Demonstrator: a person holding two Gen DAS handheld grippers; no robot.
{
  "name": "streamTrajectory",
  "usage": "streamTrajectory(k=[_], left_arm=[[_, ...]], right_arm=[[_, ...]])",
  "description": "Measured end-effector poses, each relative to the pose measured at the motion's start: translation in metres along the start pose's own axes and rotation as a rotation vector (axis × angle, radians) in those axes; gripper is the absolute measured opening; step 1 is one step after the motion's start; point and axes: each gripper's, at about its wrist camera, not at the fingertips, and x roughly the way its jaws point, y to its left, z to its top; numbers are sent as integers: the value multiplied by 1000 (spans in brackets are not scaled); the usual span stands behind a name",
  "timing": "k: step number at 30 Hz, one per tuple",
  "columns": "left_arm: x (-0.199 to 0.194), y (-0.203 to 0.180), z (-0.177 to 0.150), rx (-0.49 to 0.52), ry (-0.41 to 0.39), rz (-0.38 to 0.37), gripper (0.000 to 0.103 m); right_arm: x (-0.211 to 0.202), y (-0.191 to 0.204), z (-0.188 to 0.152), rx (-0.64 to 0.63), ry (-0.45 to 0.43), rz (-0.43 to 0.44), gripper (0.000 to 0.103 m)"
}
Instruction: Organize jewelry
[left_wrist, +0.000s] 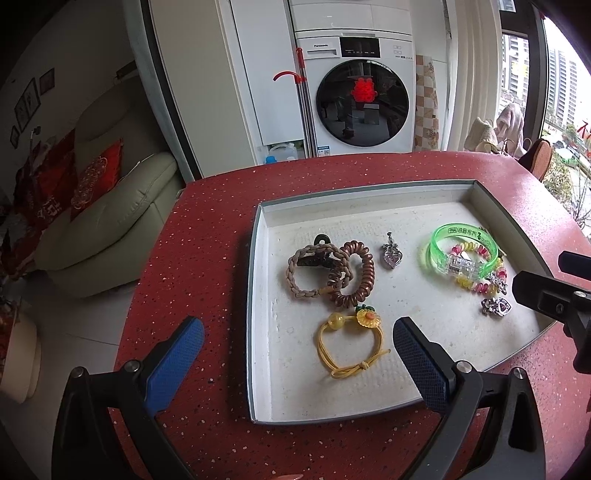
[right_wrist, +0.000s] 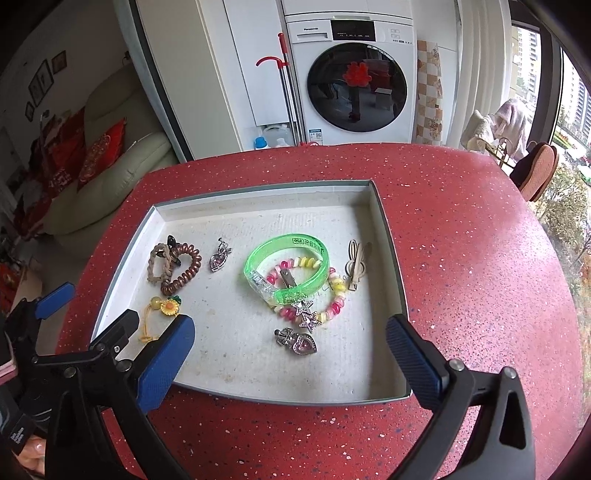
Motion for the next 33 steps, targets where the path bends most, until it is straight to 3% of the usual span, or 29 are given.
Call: streamTrajectory(k=[10, 26, 33], left_arm=[[-14, 5, -9, -6, 8, -22, 103], [-68, 8, -46, -76, -133, -5, 103], [-80, 16, -64, -160, -142, 8, 103]], right_arm=[[-10, 2, -13, -16, 10, -28, 103], [-63, 10, -50, -25, -197, -59, 103], [-77, 12, -77, -30, -255, -73, 103]])
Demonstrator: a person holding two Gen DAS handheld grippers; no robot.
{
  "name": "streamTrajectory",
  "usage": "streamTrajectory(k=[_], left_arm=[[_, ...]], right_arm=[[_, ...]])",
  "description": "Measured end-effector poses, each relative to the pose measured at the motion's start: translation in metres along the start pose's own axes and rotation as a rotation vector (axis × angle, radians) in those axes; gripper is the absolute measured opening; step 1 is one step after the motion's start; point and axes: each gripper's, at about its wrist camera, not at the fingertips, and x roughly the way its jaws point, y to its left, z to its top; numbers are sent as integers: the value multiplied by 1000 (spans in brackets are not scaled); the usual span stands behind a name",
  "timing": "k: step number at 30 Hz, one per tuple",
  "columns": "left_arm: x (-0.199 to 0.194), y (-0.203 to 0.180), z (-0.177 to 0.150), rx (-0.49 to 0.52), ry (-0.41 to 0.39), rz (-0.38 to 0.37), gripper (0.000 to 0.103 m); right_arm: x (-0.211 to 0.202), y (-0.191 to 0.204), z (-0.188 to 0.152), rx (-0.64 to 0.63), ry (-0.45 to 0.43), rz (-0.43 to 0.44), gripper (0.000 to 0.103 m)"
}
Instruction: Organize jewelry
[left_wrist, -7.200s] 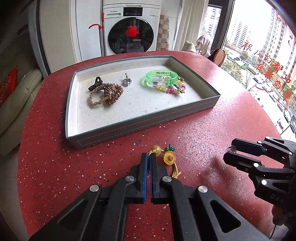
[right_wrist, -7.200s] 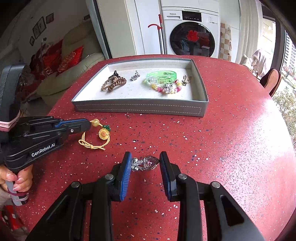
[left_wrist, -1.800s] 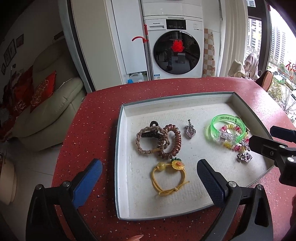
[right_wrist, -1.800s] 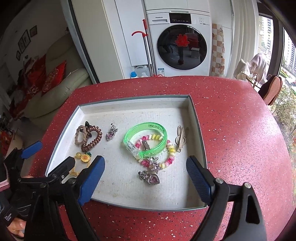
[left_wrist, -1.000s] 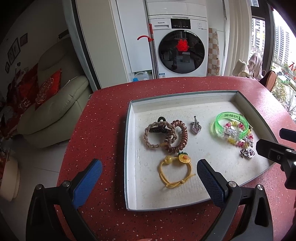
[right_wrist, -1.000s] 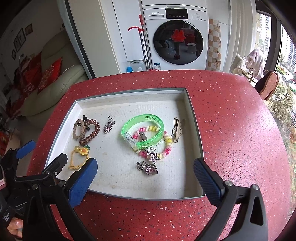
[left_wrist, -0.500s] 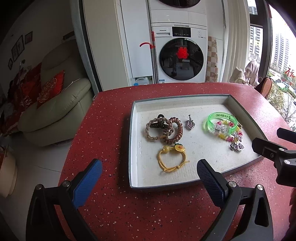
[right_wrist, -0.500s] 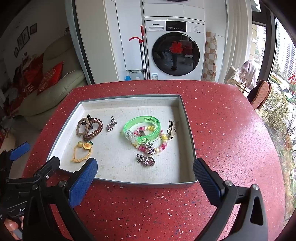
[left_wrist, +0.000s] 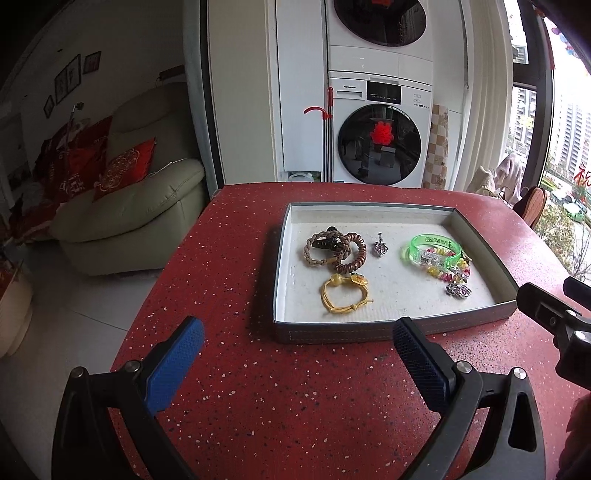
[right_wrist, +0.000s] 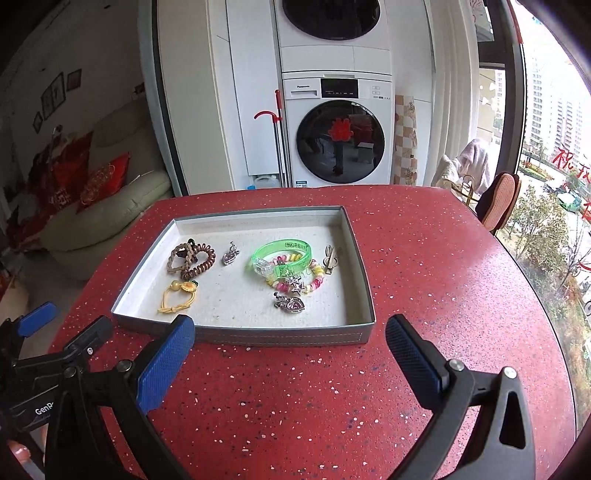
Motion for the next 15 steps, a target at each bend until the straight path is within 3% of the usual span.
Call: streamTrajectory(k=[9, 15], left_arm=[[-20, -4, -22, 9, -81, 40, 103], [-17, -5, -33, 13, -48, 30, 103]], right_arm=[[-17, 10, -22, -32, -71, -44, 103], [-20, 10, -30, -29, -68, -50, 103]])
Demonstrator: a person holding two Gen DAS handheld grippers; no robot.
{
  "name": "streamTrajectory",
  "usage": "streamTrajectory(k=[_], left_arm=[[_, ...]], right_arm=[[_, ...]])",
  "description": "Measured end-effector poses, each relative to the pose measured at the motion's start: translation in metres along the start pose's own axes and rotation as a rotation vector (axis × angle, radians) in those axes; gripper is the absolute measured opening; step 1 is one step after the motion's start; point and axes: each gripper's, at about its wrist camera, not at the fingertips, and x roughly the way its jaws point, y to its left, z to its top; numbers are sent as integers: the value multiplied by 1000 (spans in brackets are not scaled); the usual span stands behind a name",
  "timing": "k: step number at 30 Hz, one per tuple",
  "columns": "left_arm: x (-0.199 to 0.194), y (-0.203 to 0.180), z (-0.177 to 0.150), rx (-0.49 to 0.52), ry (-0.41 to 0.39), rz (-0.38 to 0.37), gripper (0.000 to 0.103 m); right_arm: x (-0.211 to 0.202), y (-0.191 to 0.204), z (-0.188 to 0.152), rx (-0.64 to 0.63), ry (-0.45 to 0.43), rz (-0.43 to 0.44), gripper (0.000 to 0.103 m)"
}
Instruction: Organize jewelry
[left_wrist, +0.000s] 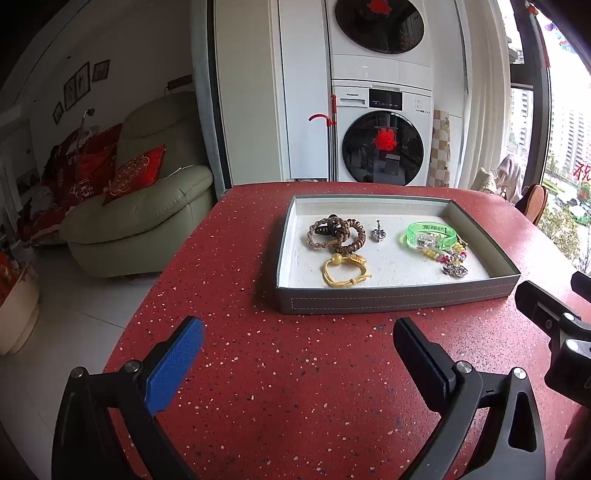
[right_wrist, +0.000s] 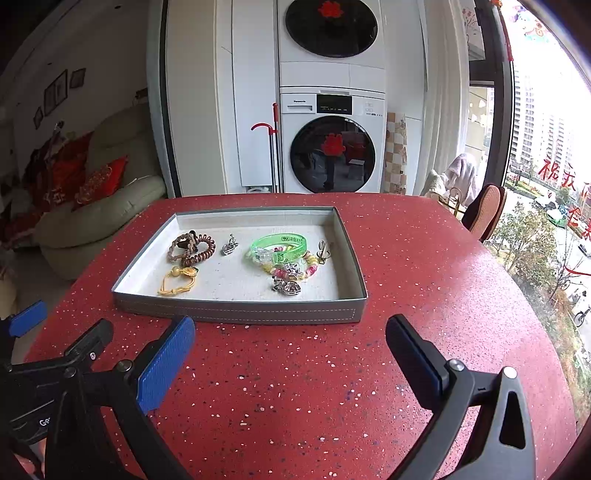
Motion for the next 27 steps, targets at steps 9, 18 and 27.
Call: streamTrajectory(k=[9, 18, 27], left_arm=[[-4, 3, 2, -4, 0, 5, 103], [-6, 1, 3, 0, -1, 1, 103], [-8, -2, 2, 9, -3, 3, 103]], right_arm=[[-2, -1, 1, 6, -1, 6, 103], [-4, 0, 3, 8, -5, 9, 103], [-5, -3, 3, 20, 1, 10, 103]])
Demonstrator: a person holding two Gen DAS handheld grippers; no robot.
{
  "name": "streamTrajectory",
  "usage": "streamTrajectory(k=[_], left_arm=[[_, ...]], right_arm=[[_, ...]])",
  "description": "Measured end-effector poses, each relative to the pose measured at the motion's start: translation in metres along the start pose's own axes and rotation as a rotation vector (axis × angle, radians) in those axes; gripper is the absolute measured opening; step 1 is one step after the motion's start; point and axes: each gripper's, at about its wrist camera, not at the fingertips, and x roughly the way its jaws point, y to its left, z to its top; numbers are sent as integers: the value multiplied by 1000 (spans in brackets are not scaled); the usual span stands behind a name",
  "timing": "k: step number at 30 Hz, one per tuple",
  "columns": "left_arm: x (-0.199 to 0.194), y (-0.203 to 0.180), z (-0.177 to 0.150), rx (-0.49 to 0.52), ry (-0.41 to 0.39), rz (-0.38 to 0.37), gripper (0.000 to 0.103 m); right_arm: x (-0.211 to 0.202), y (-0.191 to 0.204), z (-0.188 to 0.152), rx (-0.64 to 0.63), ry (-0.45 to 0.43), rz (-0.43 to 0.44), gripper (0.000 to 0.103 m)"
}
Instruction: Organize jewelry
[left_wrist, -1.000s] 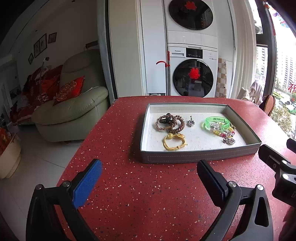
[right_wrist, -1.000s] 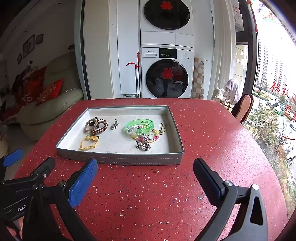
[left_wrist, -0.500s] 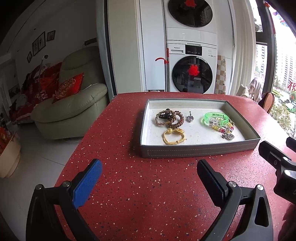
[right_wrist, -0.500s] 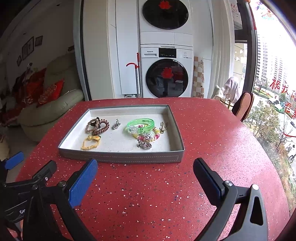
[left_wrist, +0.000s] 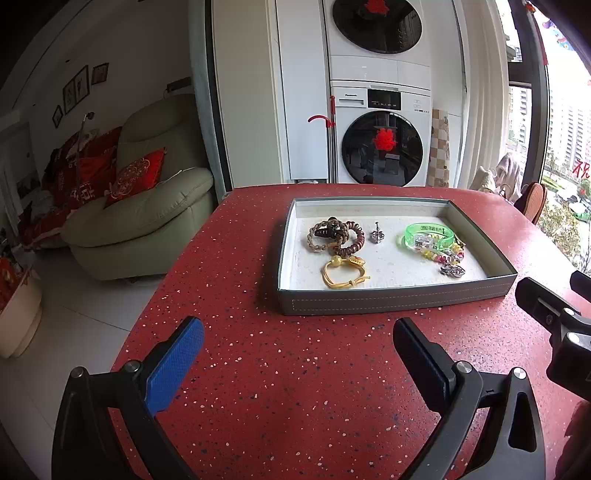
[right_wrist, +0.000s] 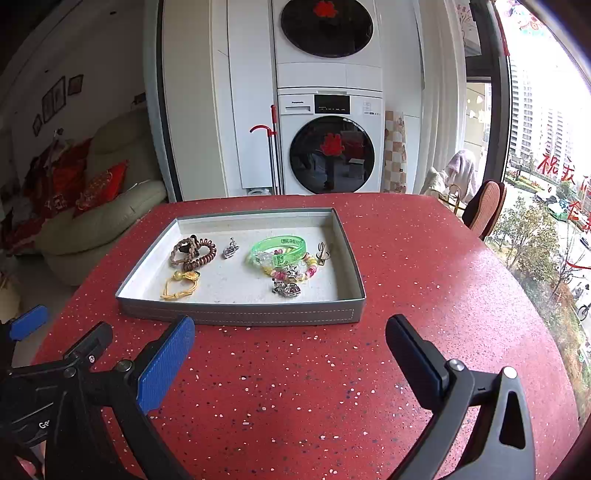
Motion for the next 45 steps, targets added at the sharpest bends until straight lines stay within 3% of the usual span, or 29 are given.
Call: streamTrajectory(k=[45], left_arm=[[1, 0, -2, -11, 16, -9, 103]], right_arm=[[1, -4, 0, 9, 8, 3, 103]])
